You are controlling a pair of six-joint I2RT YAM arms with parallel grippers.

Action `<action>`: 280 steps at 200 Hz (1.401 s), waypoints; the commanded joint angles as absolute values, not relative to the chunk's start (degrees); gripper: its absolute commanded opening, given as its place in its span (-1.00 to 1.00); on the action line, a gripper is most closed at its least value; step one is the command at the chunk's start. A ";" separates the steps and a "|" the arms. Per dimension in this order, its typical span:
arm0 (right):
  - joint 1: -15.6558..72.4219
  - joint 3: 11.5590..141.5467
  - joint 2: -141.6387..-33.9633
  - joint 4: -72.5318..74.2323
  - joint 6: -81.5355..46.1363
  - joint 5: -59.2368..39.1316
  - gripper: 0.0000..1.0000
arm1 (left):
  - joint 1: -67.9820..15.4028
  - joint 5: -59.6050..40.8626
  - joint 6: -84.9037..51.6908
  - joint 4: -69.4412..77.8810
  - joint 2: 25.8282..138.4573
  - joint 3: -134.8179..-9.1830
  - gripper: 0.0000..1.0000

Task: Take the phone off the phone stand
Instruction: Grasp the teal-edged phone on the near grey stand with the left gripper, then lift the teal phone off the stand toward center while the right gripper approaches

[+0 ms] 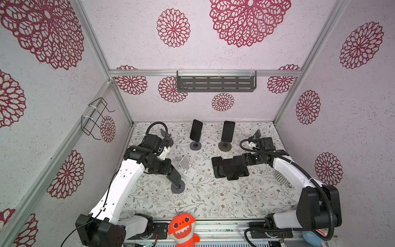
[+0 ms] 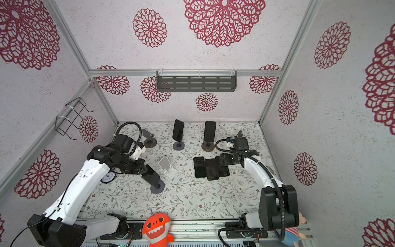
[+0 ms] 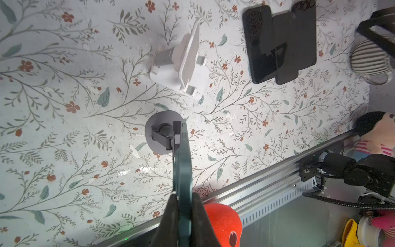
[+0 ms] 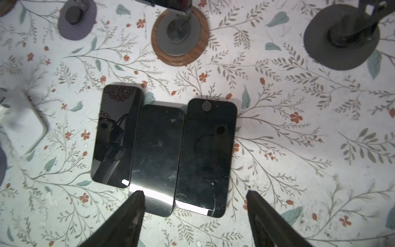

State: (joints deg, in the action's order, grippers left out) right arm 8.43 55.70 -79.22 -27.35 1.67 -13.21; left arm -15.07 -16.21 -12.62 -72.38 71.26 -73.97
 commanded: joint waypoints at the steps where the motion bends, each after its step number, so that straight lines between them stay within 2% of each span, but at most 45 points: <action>1: 8.61 56.84 -75.88 -27.46 3.61 -18.61 0.56 | -15.55 -18.24 -12.75 -72.22 70.14 -78.35 -0.83; 39: 9.28 58.05 -73.91 -29.44 5.83 -27.80 0.53 | -16.16 -21.71 -10.92 -73.13 70.84 -84.27 -0.86; 74: 18.13 61.67 -73.79 -32.59 13.25 -36.79 0.50 | -21.42 -27.68 -7.19 -70.70 76.55 -88.83 -0.88; 102: 21.32 63.78 -75.31 -33.13 19.25 -47.71 0.49 | -22.16 -34.66 -1.59 -66.92 81.70 -90.22 -0.93; 118: 23.67 65.39 -76.99 -32.77 20.76 -48.33 0.48 | -22.85 -39.51 2.74 -65.39 84.14 -90.79 -0.94; 145: 25.25 67.24 -79.58 -30.39 21.80 -50.97 0.48 | -25.16 -42.25 10.44 -65.67 86.69 -92.36 -1.00; 180: 29.18 70.40 -84.29 -30.62 22.13 -51.96 0.49 | -26.83 -42.78 14.72 -66.43 89.43 -94.30 -1.00; 222: 29.96 70.44 -86.78 -28.32 22.13 -57.26 0.49 | -27.11 -43.87 18.14 -66.15 90.44 -94.48 -1.00; 251: 30.30 69.79 -87.34 -26.11 20.36 -59.07 0.40 | -27.08 -43.75 18.32 -64.64 91.05 -94.57 -1.00; 280: 30.31 70.14 -88.65 -25.82 19.60 -61.50 0.06 | -27.07 -43.69 20.97 -63.23 90.83 -93.36 -1.00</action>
State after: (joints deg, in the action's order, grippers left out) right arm 29.95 68.77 -87.90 -27.31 19.92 -56.47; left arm -27.07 -40.91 16.51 -66.65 91.22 -92.95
